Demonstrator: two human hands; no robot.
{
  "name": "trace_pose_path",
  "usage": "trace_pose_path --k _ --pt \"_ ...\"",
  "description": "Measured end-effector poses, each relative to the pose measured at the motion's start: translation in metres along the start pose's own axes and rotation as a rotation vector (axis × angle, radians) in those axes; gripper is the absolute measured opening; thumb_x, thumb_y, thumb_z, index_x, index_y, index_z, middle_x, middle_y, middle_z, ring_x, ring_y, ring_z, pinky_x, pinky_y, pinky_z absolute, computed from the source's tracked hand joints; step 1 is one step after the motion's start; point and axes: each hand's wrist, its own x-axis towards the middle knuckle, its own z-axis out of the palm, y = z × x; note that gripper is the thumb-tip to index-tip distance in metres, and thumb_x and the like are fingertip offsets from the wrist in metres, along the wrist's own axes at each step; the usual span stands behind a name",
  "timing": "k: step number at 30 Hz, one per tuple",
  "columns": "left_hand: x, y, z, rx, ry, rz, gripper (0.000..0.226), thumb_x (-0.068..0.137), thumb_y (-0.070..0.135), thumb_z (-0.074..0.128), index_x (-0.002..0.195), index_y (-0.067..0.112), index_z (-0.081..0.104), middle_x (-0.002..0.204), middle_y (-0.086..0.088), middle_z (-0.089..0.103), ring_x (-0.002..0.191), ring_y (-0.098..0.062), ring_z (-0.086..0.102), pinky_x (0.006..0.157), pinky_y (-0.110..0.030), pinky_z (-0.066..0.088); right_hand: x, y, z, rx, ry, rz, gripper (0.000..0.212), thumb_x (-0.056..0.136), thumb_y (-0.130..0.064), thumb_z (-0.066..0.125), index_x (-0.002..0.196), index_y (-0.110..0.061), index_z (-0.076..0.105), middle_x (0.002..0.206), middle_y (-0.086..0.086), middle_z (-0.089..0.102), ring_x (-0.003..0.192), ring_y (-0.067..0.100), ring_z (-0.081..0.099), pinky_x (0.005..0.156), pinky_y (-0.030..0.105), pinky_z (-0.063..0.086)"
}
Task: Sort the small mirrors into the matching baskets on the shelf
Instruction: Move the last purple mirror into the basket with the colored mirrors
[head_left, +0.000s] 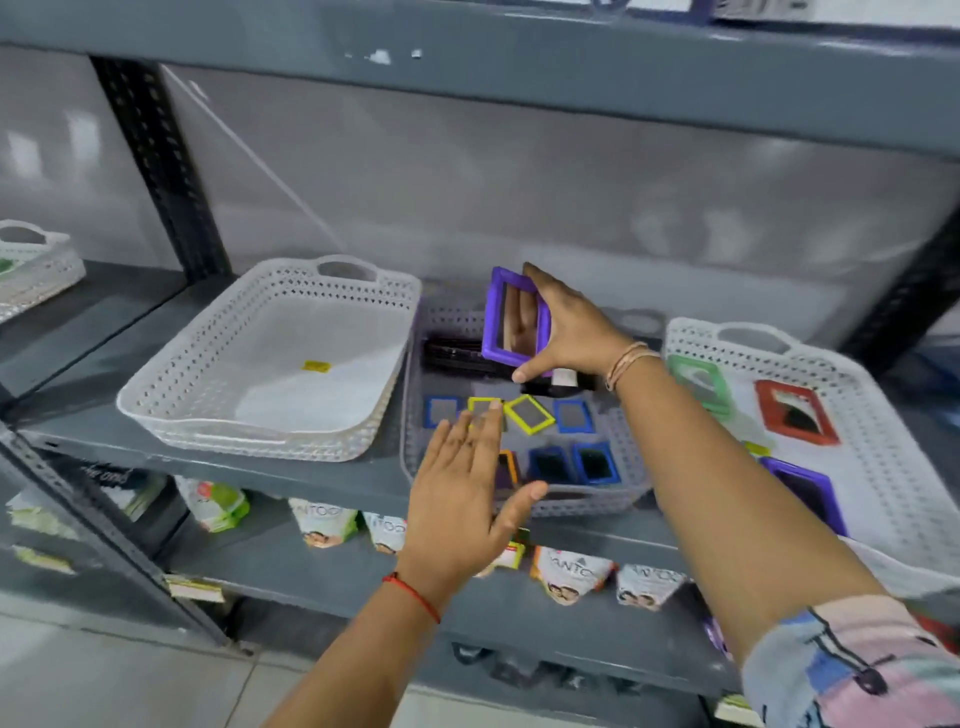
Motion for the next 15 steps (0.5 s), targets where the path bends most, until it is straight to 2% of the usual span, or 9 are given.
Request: trace_pose_path --k 4,8,12,15 --pt "0.004 0.019 0.012 0.029 -0.052 0.033 0.081 0.091 0.062 0.018 0.133 -0.003 0.042 0.134 -0.021 0.048 0.123 -0.036 0.045 0.106 -0.039 0.017 -0.036 0.029 -0.017 0.001 -0.008 0.098 0.129 0.046 -0.020 0.091 0.145 -0.008 0.010 0.152 0.012 0.026 0.139 0.023 0.028 0.113 0.027 0.024" --pt "0.004 0.024 0.024 0.088 -0.091 0.036 0.083 0.091 0.064 0.014 0.131 -0.002 0.045 0.133 -0.021 0.048 0.120 -0.039 0.047 0.103 -0.043 0.021 -0.061 0.047 -0.025 -0.009 -0.011 0.150 0.128 0.048 -0.022 0.090 0.146 -0.009 0.009 0.151 0.013 0.027 0.138 0.025 0.029 0.111 0.029 0.026" --pt "0.003 0.024 0.025 0.097 -0.104 0.012 0.085 0.091 0.064 0.012 0.130 -0.002 0.047 0.131 -0.021 0.051 0.119 -0.037 0.049 0.102 -0.047 0.033 -0.076 0.056 -0.027 0.003 -0.018 0.181 0.126 0.051 -0.022 0.089 0.146 -0.014 0.008 0.152 0.011 0.027 0.137 0.025 0.031 0.110 0.028 0.029" --pt "0.003 0.026 0.023 0.089 -0.106 0.005 0.084 0.091 0.064 0.012 0.127 -0.002 0.050 0.128 -0.021 0.054 0.117 -0.037 0.051 0.101 -0.044 0.029 -0.085 0.063 -0.031 0.026 -0.010 0.215 0.123 0.052 -0.018 0.089 0.146 -0.017 0.009 0.151 0.010 0.029 0.135 0.025 0.033 0.108 0.028 0.030"
